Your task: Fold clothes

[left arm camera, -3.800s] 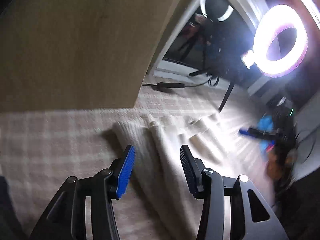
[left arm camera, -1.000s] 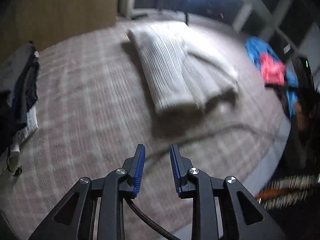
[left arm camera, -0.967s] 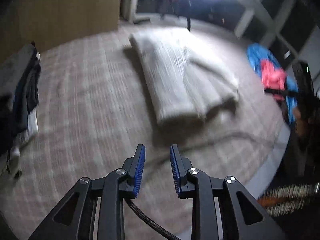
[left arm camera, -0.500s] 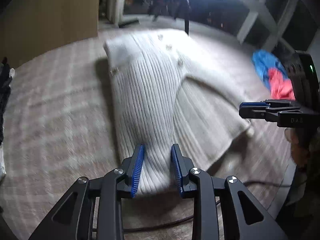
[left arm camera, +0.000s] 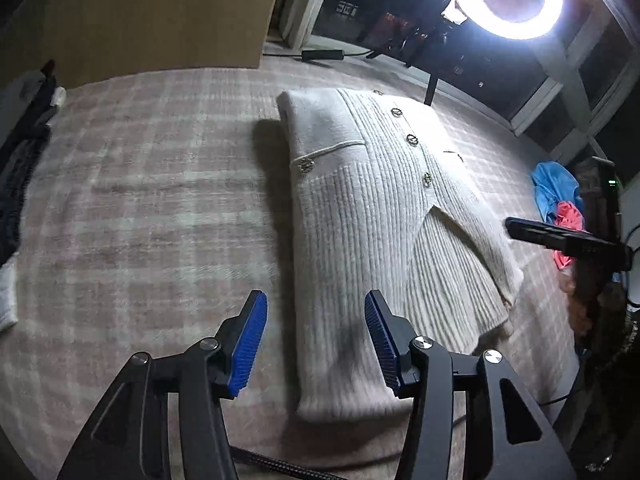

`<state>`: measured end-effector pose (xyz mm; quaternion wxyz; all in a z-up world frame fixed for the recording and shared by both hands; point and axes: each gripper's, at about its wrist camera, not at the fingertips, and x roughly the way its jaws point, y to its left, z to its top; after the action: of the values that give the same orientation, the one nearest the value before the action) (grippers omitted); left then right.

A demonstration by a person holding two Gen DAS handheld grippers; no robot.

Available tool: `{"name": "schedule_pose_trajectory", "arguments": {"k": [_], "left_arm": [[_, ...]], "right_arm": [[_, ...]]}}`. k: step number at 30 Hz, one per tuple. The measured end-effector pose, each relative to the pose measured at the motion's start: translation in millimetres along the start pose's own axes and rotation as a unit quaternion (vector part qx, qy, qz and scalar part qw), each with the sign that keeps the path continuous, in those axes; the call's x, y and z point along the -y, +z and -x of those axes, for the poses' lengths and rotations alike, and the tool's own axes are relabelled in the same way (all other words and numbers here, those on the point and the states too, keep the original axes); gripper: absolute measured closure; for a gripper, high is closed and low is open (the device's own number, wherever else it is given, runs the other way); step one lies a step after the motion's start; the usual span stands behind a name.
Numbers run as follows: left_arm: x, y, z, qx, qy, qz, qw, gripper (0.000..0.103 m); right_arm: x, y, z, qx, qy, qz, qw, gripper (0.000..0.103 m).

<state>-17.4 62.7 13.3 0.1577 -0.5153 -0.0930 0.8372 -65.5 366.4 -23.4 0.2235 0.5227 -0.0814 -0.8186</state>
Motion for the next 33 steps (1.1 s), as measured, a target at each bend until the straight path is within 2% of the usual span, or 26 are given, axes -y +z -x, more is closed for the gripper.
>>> {"name": "schedule_pose_trajectory", "arguments": {"k": [2,8,11,12,16,18,19,20,21,22,25,29,31,33], "left_arm": [[1.6,2.4,-6.7,-0.007,-0.006,0.004,0.9999,0.054],[12.0,-0.6,-18.5,-0.034,-0.028,0.001,0.9990,0.053],[22.3,1.8,-21.9,-0.041,-0.034,-0.011,0.9985,0.043],[26.2,2.5,-23.4,-0.045,-0.038,-0.016,0.9982,0.043],[35.6,3.4,-27.9,-0.044,-0.035,-0.023,0.9982,0.044],[39.0,3.7,-29.8,-0.041,-0.032,-0.024,0.9984,0.054],[40.6,3.8,-30.7,-0.040,-0.030,-0.025,0.9984,0.058],[40.7,4.3,-31.8,-0.039,-0.031,-0.019,0.9986,0.070],[39.4,4.6,-32.0,-0.037,-0.037,-0.011,0.9986,0.074],[40.0,4.9,-32.7,-0.034,-0.044,-0.004,0.9985,0.076],[50.8,5.9,-27.8,-0.020,-0.046,-0.009,0.9987,0.080],[82.0,14.7,-4.4,0.015,-0.072,-0.036,0.9966,0.082],[91.7,19.9,12.3,0.038,-0.064,-0.044,0.9962,0.082],[89.0,23.0,28.7,0.055,-0.078,-0.035,0.9948,0.082]], "right_arm": [[5.4,2.1,-10.6,-0.017,0.008,-0.004,1.000,0.037],[1.8,-6.3,-17.8,-0.039,0.066,0.014,0.997,0.036],[-0.2,-4.0,-23.6,-0.053,0.101,0.019,0.993,0.036],[-1.8,-3.0,-26.5,-0.056,0.111,0.019,0.992,0.036],[-11.7,0.7,-38.7,-0.062,0.137,0.019,0.988,0.036],[-19.7,1.0,-43.7,-0.062,0.141,0.027,0.988,0.037],[-25.8,1.8,-47.0,-0.059,0.136,0.035,0.988,0.040],[-30.0,0.6,-48.0,-0.058,0.131,0.042,0.989,0.050],[-32.7,0.7,-49.0,-0.053,0.130,0.041,0.989,0.065],[-35.4,0.7,-49.9,-0.049,0.128,0.040,0.990,0.068],[-43.6,1.2,-52.4,-0.036,0.126,0.036,0.991,0.074],[-66.3,11.4,-38.5,-0.016,0.150,0.035,0.988,0.081],[-78.3,15.8,-27.8,-0.001,0.142,0.044,0.989,0.081],[-81.1,19.5,-17.6,0.010,0.165,0.026,0.986,0.081]]}}
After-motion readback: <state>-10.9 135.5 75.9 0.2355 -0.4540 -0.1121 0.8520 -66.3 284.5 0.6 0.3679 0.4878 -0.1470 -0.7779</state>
